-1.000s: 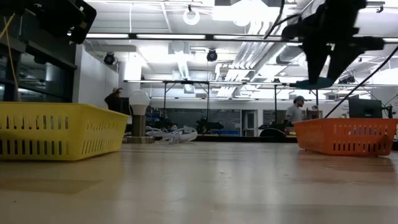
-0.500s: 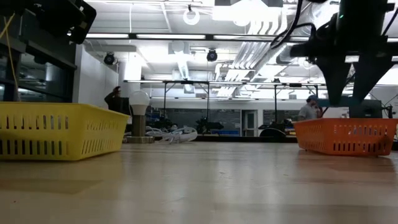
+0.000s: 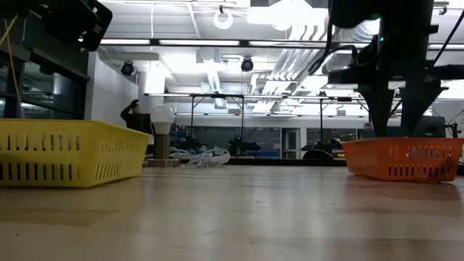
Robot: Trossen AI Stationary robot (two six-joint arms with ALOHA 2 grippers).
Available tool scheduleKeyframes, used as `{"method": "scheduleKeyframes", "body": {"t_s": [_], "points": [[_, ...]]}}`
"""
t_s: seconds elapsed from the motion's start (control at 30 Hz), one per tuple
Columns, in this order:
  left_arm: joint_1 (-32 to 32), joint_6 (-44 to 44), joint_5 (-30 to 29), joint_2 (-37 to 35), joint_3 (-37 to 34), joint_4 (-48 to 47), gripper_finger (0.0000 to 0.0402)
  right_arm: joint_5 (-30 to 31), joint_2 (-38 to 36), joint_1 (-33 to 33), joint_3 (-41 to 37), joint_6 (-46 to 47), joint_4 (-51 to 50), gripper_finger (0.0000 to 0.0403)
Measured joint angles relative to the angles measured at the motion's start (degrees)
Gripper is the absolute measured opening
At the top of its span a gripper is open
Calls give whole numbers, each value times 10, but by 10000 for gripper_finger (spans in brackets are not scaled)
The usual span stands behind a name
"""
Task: Pick & Place Office items
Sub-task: Put the light blue digital clock into the orange bin
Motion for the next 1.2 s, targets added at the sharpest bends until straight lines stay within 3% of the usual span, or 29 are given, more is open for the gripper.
{"method": "scheduleKeyframes", "body": {"t_s": [0.23,1.2], "points": [[0,0,0,0,0,0,230,-12,0,-17,-32,-26,53,150],[0,0,0,0,0,0,230,-27,0,-22,-43,-45,76,150]]}}
